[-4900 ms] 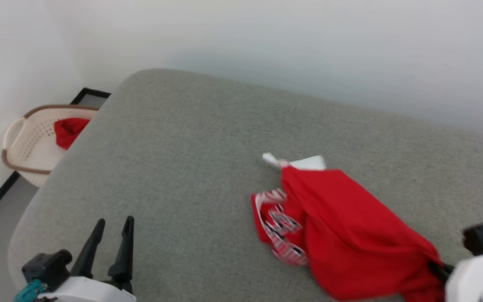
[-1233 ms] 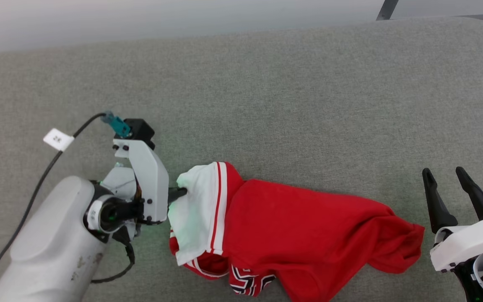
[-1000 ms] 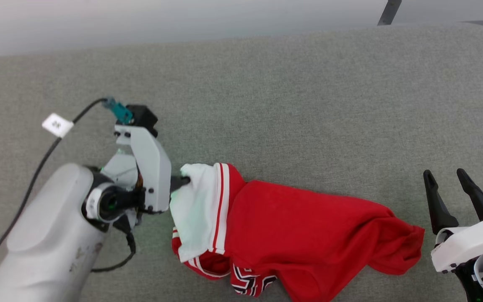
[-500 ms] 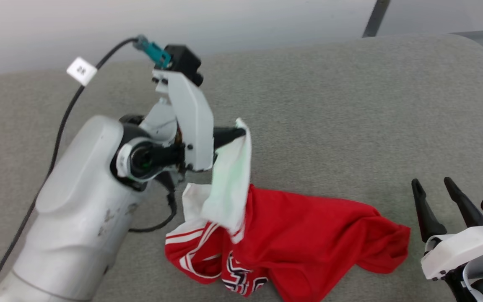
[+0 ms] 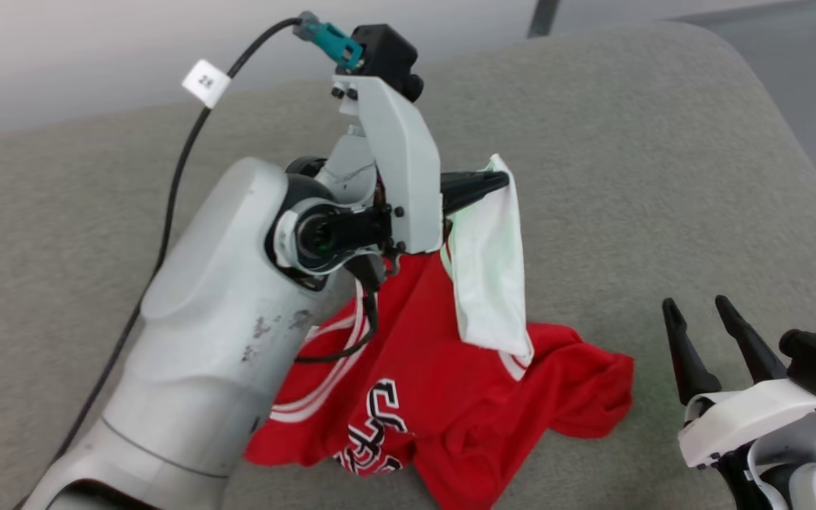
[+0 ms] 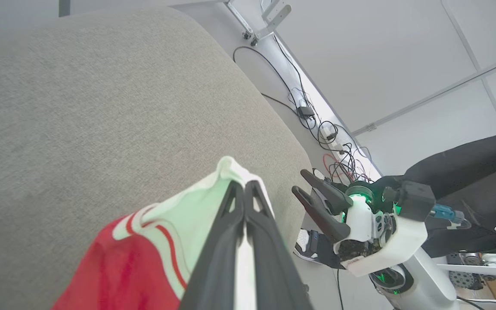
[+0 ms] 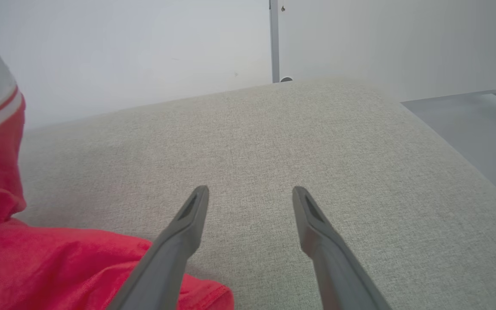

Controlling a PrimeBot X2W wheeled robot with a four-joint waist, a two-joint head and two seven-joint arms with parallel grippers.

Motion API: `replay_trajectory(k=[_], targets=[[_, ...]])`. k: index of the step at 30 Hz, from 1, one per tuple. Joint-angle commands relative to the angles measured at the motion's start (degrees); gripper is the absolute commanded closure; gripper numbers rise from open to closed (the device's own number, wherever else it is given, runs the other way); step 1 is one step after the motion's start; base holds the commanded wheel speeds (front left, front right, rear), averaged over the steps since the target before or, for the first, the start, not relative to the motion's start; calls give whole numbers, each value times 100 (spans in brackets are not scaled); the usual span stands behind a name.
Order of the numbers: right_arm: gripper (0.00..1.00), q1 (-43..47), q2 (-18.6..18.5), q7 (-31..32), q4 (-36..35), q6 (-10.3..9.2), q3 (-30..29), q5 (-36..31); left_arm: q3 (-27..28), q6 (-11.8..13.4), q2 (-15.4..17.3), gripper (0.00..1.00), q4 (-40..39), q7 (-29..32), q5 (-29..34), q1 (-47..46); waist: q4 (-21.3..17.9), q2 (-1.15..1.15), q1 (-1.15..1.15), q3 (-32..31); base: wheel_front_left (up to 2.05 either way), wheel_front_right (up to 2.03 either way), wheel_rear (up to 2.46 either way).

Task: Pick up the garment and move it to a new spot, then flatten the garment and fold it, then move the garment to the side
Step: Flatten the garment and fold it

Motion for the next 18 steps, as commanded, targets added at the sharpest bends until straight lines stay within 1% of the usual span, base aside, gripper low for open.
replay_trajectory(k=[1,9,15,16,17,18], targets=[[0,-60,30,-31,32,-2,18,32,8,-27,-27,100,28,-48,30,-76,-246,0,0,206,0,0,0],[0,-298,168,-264,334,-2,219,98,-171,-209,-350,100,599,-649,124,-325,-610,0,0,477,0,0,0],[0,-472,227,-393,560,-2,358,123,-530,-263,-471,100,1089,-957,170,-438,-736,0,0,577,0,0,0],[0,-496,234,-402,589,-2,383,130,-616,-275,-484,91,1167,-961,183,-457,-743,0,0,586,0,0,0],[0,-516,243,-415,620,-2,411,138,-707,-283,-491,74,1221,-968,218,-487,-747,0,0,594,0,0,0],[0,-534,248,-420,641,-2,441,146,-773,-289,-490,53,1274,-971,219,-500,-748,0,0,595,0,0,0]])
